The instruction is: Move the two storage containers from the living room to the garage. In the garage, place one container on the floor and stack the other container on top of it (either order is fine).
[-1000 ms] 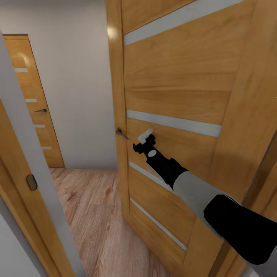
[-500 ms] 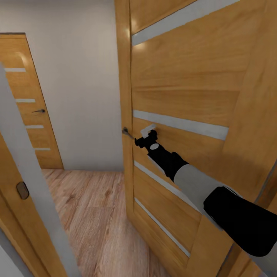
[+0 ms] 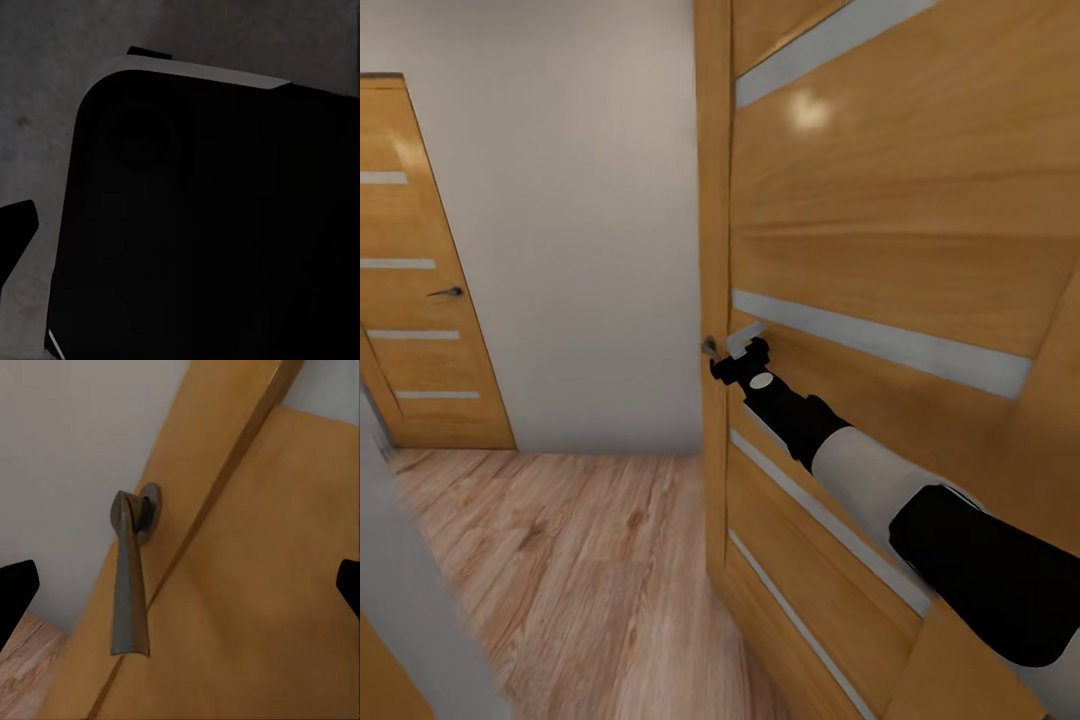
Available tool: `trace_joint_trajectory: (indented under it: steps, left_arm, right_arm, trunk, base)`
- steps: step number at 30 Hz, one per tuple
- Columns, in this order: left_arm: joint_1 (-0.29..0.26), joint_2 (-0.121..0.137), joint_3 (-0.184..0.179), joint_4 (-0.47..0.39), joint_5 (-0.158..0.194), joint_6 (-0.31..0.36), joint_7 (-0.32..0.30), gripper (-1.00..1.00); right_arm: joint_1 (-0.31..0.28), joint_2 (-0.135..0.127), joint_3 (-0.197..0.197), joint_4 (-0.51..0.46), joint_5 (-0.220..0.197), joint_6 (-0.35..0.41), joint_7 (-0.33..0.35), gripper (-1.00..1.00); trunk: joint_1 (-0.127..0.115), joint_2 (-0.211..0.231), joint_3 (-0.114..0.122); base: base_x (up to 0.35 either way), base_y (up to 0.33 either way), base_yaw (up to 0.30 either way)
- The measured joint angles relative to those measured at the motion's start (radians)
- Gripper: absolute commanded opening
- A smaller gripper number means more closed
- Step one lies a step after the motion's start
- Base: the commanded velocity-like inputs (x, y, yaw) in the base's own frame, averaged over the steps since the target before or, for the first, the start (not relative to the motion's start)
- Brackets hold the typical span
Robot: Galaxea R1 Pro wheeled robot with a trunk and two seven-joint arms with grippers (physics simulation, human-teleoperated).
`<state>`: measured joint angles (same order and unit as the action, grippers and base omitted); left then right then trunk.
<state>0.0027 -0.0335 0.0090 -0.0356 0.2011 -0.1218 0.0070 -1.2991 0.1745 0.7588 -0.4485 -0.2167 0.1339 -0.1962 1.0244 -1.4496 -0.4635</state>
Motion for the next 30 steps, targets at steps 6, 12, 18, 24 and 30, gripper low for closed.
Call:
trace_joint_trajectory:
  steps: [6, 12, 18, 24, 30]
  left_arm:
    - [0.000, 0.000, 0.000, 0.000, 0.000, 0.000, 0.000, 1.00]
    - [0.000, 0.000, 0.000, 0.000, -0.001, -0.001, 0.000, 1.00]
    - [0.000, 0.000, 0.000, 0.000, -0.001, 0.000, 0.000, 1.00]
    - [0.000, 0.000, 0.000, 0.000, -0.001, -0.001, 0.000, 1.00]
    - [0.000, 0.000, 0.000, 0.000, -0.001, -0.001, 0.000, 1.00]
  right_arm:
    - [-0.001, 0.000, 0.001, 0.000, -0.001, 0.000, 0.001, 1.00]
    - [-0.001, 0.000, 0.001, 0.000, -0.001, 0.000, 0.001, 1.00]
    - [-0.001, 0.000, 0.001, 0.000, -0.001, 0.000, 0.001, 1.00]
    - [-0.001, 0.000, 0.001, 0.001, -0.001, 0.000, 0.001, 1.00]
    - [-0.002, 0.000, 0.001, 0.001, 0.000, 0.000, 0.000, 1.00]
  trunk:
    - [0.000, 0.000, 0.000]
    - [0.000, 0.000, 0.000]
    - [0.000, 0.000, 0.000]
    - [0.001, 0.000, 0.000]
    - [0.001, 0.000, 0.000]
  base:
    - [0.294, 0.000, 0.000]
    - [0.265, 0.000, 0.000]
    - [0.178, 0.000, 0.000]
    - [0.029, 0.000, 0.000]
    - [0.003, 0.009, 0.000]
